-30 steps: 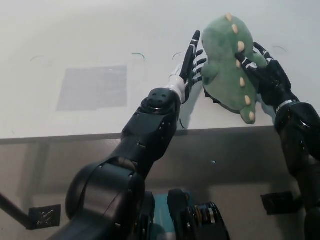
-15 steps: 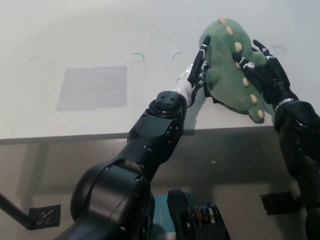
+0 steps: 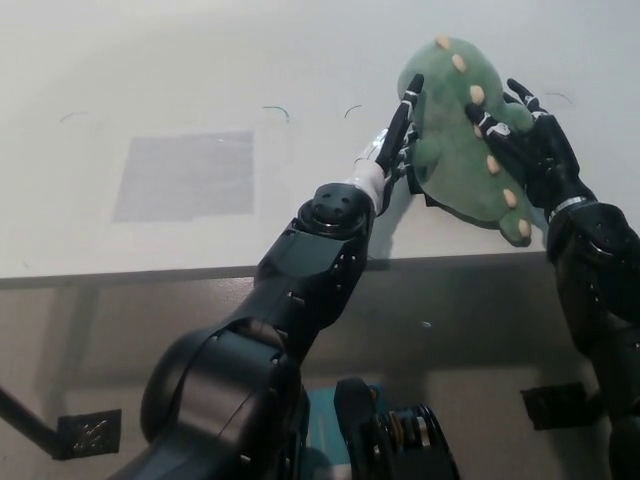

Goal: Use both hands to pick up a dinasour on the right side and move it to the left side

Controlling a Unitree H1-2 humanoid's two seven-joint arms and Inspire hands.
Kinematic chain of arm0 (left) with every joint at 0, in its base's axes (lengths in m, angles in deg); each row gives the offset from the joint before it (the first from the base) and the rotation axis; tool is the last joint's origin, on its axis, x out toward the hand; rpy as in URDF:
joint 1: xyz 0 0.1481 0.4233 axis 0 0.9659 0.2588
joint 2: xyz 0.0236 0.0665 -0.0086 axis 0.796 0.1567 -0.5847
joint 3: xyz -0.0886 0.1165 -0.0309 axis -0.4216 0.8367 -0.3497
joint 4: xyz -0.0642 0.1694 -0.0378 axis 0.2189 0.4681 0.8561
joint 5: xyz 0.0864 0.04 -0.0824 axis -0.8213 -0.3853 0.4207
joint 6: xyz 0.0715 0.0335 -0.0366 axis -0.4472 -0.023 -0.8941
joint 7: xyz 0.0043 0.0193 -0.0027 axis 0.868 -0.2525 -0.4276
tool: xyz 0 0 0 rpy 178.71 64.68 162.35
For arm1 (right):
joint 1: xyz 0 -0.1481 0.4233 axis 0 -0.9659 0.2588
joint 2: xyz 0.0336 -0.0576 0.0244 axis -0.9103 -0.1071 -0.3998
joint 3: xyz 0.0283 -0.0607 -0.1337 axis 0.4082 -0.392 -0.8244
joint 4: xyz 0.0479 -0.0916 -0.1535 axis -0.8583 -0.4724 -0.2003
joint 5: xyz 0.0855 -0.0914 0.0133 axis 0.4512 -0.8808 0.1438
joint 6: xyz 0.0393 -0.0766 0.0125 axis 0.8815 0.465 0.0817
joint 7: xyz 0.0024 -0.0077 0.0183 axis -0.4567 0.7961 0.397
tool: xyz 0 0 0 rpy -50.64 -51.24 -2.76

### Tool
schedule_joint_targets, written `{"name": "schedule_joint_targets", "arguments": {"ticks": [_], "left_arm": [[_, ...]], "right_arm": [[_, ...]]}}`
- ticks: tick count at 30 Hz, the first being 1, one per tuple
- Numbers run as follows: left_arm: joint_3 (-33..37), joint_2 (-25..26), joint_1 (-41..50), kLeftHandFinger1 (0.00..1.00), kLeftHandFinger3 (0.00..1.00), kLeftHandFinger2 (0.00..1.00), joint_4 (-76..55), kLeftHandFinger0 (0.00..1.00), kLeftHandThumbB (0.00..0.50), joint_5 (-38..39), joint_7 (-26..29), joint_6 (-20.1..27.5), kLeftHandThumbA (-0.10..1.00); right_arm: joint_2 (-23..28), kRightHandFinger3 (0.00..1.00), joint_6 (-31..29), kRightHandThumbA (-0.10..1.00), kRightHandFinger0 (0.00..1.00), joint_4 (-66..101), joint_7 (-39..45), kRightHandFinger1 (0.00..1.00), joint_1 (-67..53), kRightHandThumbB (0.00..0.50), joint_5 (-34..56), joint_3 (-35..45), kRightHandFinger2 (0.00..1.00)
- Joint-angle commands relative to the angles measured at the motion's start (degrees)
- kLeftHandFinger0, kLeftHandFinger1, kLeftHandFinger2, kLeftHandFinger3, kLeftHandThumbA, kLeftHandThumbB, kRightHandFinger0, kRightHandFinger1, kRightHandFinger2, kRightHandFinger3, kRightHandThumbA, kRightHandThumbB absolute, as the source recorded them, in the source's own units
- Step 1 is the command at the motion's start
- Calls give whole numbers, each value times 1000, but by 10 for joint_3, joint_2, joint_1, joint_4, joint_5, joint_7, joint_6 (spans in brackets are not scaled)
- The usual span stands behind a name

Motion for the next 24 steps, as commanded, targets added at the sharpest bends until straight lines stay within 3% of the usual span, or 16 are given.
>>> {"name": "schedule_joint_targets", "arguments": {"ticks": [1, 6, 9, 13, 17, 18, 22, 24], "left_arm": [[6, -19, -17, 1000, 1000, 1000, -11, 1000, 352, -4, -39, -1, 1000], [4, -16, 11, 1000, 1000, 1000, -14, 1000, 343, -2, -42, 9, 1000], [0, -12, 19, 1000, 1000, 1000, -16, 1000, 360, 1, -40, 10, 1000], [-4, 9, 37, 1000, 1000, 1000, -27, 1000, 339, 3, -50, 20, 1000], [-5, 21, 46, 1000, 1000, 1000, -35, 1000, 352, 3, -55, 21, 1000], [-7, 33, 57, 1000, 1000, 1000, -48, 1000, 345, 3, -44, 17, 1000], [-7, 37, 77, 1000, 1000, 1000, -66, 1000, 347, 3, -53, 19, 1000], [-12, 46, 100, 1000, 1000, 1000, -89, 1000, 352, 9, -60, 24, 1000]], "right_arm": [[-28, 1000, -25, 1000, 1000, -2, -4, 1000, 19, 341, -18, -19, 1000], [-38, 1000, -22, 1000, 1000, -16, -12, 1000, 9, 324, -31, -30, 1000], [-46, 1000, -22, 1000, 1000, -26, -22, 1000, 11, 345, -34, -33, 1000], [-66, 1000, -37, 1000, 1000, -53, -26, 1000, 25, 313, -44, -49, 1000], [-77, 1000, -45, 1000, 1000, -68, -26, 1000, 35, 299, -45, -53, 1000], [-93, 1000, -45, 1000, 1000, -81, -21, 1000, 44, 258, -46, -59, 1000], [-103, 1000, -52, 1000, 1000, -88, -23, 1000, 41, 254, -47, -62, 1000], [-111, 1000, -70, 1000, 1000, -99, -17, 1000, 41, 185, -56, -75, 1000]]}}
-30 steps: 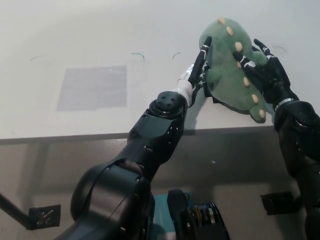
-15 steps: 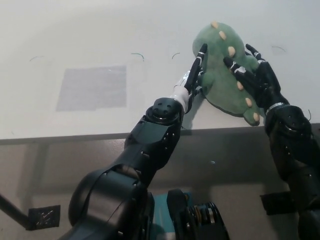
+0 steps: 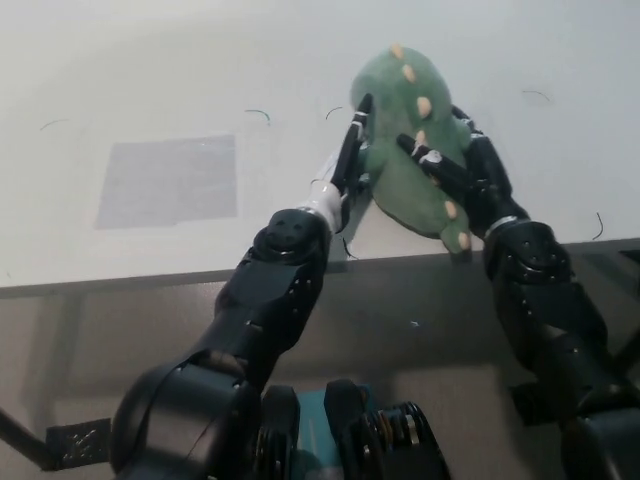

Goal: Use both hands to pick up a dinasour on the right side and move it to the left side

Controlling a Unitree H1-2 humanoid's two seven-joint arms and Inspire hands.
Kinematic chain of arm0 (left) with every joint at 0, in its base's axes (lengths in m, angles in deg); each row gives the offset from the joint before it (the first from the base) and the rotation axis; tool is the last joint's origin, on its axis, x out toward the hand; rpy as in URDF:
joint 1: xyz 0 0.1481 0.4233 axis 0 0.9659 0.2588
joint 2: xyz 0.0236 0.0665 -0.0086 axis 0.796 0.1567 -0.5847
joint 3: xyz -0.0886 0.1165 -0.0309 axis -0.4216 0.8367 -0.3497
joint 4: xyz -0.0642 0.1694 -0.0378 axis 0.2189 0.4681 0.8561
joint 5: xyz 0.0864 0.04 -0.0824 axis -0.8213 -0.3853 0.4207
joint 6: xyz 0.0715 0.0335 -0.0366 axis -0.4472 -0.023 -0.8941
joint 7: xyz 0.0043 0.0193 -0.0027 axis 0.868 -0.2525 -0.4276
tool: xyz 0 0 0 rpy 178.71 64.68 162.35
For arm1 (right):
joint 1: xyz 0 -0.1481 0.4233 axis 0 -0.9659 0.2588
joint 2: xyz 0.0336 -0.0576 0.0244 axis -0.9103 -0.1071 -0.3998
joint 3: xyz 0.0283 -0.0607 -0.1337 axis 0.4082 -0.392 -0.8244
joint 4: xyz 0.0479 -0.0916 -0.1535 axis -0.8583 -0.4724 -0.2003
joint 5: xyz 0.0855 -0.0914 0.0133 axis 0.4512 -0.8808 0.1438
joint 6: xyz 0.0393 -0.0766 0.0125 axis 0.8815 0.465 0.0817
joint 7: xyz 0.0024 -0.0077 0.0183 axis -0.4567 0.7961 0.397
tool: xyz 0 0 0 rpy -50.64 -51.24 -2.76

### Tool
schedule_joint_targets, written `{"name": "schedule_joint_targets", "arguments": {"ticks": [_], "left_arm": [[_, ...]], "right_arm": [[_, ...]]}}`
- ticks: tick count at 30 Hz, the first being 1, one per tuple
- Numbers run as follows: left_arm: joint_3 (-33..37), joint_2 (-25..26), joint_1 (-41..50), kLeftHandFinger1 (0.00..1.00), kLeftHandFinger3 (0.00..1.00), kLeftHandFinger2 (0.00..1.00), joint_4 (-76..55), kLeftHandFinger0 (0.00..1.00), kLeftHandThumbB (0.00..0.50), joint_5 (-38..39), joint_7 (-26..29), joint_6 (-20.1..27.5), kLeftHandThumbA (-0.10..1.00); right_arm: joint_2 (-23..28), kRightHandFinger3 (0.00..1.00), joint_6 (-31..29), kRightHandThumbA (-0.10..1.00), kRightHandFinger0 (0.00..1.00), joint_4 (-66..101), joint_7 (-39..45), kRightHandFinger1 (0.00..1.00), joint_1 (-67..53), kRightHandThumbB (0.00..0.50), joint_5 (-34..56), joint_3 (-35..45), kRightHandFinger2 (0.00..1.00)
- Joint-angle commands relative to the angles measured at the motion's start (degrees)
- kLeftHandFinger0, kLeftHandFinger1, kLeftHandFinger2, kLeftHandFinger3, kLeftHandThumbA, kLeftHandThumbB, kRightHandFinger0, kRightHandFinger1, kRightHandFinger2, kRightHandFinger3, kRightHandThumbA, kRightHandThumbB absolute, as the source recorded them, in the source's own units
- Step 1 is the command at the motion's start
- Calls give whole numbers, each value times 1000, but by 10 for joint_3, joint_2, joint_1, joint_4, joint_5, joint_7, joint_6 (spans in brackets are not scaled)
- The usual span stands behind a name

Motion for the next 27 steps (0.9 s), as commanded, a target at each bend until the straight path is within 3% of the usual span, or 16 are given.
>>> {"name": "schedule_joint_targets", "arguments": {"ticks": [1, 7, 9, 11, 14, 17, 18, 19, 20, 22, 27], "left_arm": [[-2, 6, 27, 1000, 1000, 1000, -28, 1000, 351, 5, -26, 5, 1000], [-15, 13, 72, 1000, 1000, 1000, -84, 1000, 320, 22, -28, 18, 1000], [-18, 15, 81, 1000, 1000, 1000, -102, 1000, 321, 23, -20, 12, 1000], [-24, 21, 96, 1000, 1000, 1000, -129, 1000, 347, 27, -19, -4, 1000], [-28, 25, 112, 1000, 1000, 1000, -156, 1000, 315, 34, -27, 3, 1000], [-26, 33, 138, 1000, 1000, 1000, -209, 1000, 321, 34, -27, -8, 1000], [-25, 33, 142, 1000, 1000, 1000, -217, 1000, 355, 34, -27, -12, 1000], [-25, 37, 155, 1000, 1000, 1000, -246, 1000, 309, 35, -25, -21, 1000], [-22, 39, 163, 1000, 1000, 1000, -261, 1000, 293, 33, -28, -20, 1000], [-19, 39, 171, 1000, 1000, 1000, -280, 1000, 297, 32, -26, -28, 1000], [-13, 51, 205, 1000, 1000, 1000, -360, 1000, 283, 24, -17, -59, 1000]], "right_arm": [[-49, 1000, -17, 1000, 1000, -18, 24, 1000, 23, 183, -23, -30, 1000], [-61, 1000, -26, 1000, 1000, -19, 16, 1000, 27, 114, -51, -69, 1000], [-66, 1000, -26, 1000, 1000, -22, 12, 1000, 31, 143, -51, -75, 1000], [-75, 1000, -31, 1000, 1000, -23, 7, 1000, 34, 127, -54, -81, 1000], [-81, 1000, -31, 1000, 1000, -24, 13, 1000, 37, 128, -55, -88, 1000], [-92, 1000, -31, 1000, 1000, -12, 21, 1000, 37, 112, -51, -93, 1000], [-93, 1000, -31, 1000, 1000, -12, 22, 1000, 37, 134, -51, -93, 1000], [-100, 1000, -23, 1000, 1000, -6, 38, 1000, 37, 105, -34, -86, 1000], [-101, 1000, -20, 1000, 1000, 1, 35, 1000, 35, 135, -38, -88, 1000], [-101, 1000, -27, 1000, 1000, 8, 32, 1000, 31, 125, -43, -92, 1000], [-110, 1000, -12, 1000, 1000, 26, 32, 1000, 31, 156, -55, -107, 1000]]}}
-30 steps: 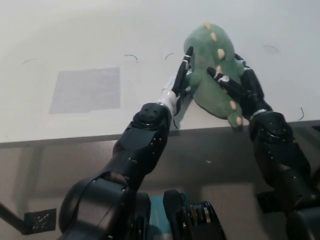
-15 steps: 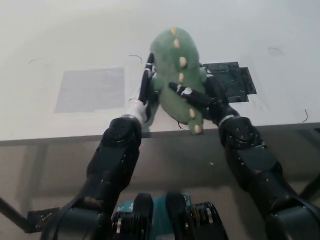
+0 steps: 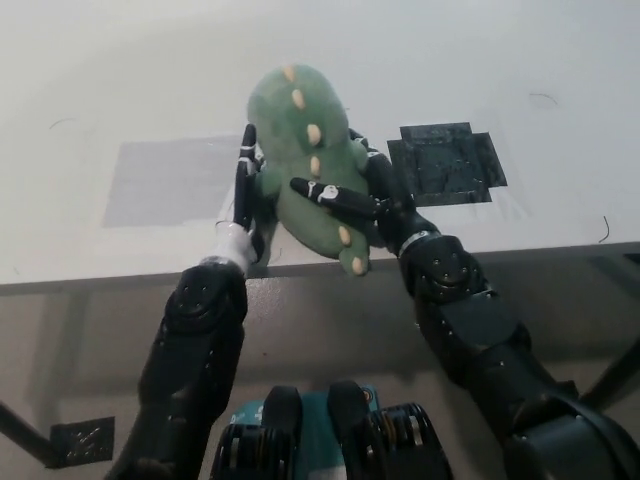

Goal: Use both hands to pick up a dinasour on the right side and move it to the left side

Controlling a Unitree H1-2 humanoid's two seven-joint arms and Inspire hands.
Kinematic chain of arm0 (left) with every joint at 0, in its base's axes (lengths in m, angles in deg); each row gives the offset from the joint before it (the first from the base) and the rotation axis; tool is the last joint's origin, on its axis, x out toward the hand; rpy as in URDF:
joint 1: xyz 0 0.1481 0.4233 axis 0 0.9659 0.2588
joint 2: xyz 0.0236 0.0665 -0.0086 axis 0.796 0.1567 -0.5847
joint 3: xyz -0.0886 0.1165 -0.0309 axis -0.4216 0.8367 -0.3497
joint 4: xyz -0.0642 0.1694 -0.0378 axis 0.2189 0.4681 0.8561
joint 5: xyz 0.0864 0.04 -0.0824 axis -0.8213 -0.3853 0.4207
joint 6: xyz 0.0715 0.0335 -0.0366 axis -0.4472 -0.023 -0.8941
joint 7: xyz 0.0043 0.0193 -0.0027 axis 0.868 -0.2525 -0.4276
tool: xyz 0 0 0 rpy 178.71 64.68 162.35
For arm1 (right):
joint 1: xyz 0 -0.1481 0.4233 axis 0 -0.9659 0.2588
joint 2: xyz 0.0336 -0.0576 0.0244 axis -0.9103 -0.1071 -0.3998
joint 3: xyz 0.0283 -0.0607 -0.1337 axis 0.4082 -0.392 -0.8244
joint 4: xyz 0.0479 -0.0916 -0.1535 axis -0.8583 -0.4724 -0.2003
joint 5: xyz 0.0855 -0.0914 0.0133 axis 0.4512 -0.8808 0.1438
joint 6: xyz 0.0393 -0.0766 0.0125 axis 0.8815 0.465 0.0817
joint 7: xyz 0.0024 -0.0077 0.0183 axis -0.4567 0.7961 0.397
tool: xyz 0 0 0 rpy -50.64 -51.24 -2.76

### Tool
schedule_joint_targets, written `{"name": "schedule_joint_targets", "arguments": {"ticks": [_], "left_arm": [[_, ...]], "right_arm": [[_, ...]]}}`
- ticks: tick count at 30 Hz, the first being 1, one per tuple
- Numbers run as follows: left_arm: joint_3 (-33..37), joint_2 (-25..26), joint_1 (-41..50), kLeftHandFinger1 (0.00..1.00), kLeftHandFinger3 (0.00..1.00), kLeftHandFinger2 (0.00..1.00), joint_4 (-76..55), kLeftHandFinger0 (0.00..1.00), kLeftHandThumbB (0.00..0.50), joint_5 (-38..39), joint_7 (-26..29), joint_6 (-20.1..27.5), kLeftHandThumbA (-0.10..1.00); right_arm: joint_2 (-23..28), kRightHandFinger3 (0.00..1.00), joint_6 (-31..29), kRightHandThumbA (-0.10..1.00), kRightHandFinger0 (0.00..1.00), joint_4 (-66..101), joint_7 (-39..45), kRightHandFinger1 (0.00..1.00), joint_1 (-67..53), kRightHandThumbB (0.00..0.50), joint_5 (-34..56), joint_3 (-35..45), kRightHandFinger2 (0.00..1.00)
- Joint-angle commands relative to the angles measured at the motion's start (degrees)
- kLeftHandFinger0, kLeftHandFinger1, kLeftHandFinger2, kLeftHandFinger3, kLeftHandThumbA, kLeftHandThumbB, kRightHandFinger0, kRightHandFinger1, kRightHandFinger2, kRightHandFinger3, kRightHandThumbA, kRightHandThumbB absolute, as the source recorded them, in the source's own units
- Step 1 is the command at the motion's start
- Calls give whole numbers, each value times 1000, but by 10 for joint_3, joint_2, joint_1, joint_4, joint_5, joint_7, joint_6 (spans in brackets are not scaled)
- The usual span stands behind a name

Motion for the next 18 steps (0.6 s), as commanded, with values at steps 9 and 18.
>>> {"name": "schedule_joint_targets", "arguments": {"ticks": [9, 18], "left_arm": [[8, 25, 45, 1000, 1000, 1000, -156, 1000, 254, 1, -6, -81, 1000], [-17, 35, 70, 1000, 1000, 1000, -247, 1000, 228, 24, -1, -115, 1000]], "right_arm": [[-54, 1000, 22, 1000, 1000, 45, 32, 1000, 31, 170, -35, -48, 1000], [-75, 1000, 27, 1000, 1000, 44, 34, 1000, 59, 177, -44, -56, 1000]]}}
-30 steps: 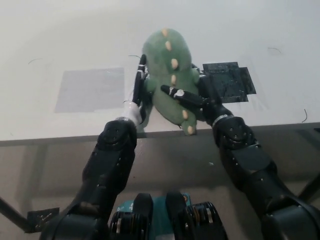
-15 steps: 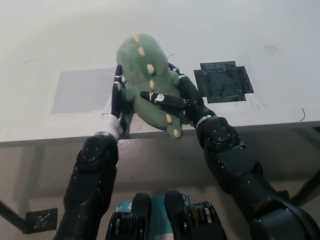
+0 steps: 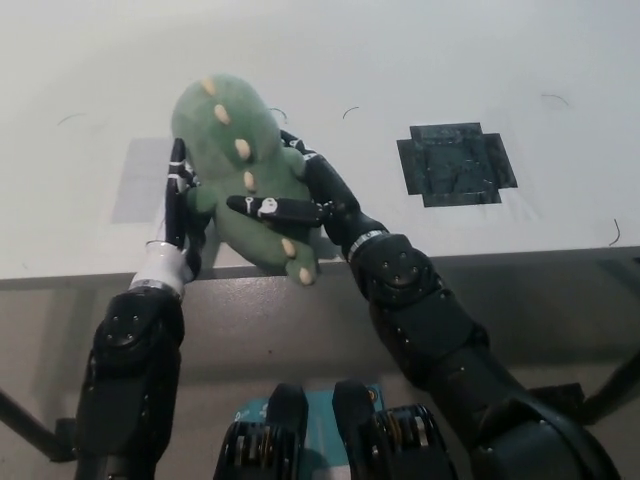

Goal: Use both hands to pick up a dinasour on the right side and move it to the left side

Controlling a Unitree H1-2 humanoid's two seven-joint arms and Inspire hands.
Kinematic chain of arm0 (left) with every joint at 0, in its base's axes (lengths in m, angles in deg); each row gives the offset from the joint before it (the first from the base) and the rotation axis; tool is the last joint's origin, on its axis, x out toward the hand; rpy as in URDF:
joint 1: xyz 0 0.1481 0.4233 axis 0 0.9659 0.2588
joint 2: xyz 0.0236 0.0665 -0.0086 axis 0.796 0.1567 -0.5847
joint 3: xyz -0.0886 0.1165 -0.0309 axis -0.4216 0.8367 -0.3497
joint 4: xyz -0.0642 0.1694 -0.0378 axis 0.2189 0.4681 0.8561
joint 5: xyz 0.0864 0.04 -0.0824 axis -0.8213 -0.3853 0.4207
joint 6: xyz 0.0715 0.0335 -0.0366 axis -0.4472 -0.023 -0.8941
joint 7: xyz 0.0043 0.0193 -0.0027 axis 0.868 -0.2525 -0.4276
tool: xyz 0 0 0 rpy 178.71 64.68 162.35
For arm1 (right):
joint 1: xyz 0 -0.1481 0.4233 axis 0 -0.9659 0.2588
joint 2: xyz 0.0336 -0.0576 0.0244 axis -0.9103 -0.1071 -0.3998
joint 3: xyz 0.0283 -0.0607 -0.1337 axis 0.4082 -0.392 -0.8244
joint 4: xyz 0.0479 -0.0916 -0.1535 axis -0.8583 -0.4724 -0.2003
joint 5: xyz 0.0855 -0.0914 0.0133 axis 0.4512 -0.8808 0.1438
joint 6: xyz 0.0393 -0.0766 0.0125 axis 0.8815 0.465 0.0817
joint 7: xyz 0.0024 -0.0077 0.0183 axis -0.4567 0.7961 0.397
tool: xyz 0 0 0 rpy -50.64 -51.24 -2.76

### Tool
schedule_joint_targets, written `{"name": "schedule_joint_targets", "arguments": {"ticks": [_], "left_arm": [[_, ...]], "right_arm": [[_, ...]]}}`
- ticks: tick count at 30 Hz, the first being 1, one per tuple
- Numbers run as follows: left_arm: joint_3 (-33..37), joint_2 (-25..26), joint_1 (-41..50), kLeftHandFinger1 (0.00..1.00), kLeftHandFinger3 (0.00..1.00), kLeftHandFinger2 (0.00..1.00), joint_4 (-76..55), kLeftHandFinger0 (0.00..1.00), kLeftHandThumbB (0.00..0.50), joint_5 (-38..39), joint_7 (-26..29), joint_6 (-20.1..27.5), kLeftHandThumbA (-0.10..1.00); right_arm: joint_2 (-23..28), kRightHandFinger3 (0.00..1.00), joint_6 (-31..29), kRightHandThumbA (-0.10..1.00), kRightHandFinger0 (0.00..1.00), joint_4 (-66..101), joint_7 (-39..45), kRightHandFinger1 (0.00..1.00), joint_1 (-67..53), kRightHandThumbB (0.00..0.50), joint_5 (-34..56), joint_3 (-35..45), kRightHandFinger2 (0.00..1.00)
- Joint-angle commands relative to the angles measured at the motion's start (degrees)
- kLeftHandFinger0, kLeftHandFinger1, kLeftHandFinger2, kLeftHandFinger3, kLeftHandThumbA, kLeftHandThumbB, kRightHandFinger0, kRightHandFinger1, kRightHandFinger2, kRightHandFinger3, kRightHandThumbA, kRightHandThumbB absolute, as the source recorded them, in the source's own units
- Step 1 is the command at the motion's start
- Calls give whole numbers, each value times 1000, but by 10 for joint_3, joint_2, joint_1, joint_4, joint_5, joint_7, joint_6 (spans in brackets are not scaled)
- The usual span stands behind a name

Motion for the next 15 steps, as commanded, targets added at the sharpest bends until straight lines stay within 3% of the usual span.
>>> {"name": "schedule_joint_targets", "arguments": {"ticks": [1, 3, 6, 11, 15], "left_arm": [[-7, -9, -18, 1000, 1000, 1000, -50, 1000, 242, 24, -1, -10, 1000], [-13, -11, -15, 1000, 1000, 1000, -66, 1000, 274, 25, 2, -32, 1000], [-18, -13, -9, 1000, 1000, 1000, -86, 1000, 266, 21, 10, -49, 1000], [-25, -11, -17, 1000, 1000, 1000, -78, 1000, 300, 24, 7, -40, 1000], [-33, -6, -32, 1000, 1000, 1000, -52, 1000, 287, 35, 0, -24, 1000]], "right_arm": [[-35, 1000, -3, 1000, 1000, 14, 32, 1000, 47, 169, -18, -17, 1000], [-36, 1000, -11, 1000, 1000, 11, 32, 1000, 50, 172, -23, -20, 1000], [-41, 1000, -11, 1000, 1000, 10, 30, 1000, 54, 172, -27, -22, 1000], [-39, 1000, -1, 1000, 1000, 8, 30, 1000, 64, 192, -32, -25, 1000], [-39, 1000, 10, 1000, 1000, -5, 29, 1000, 81, 196, -32, -21, 1000]]}}
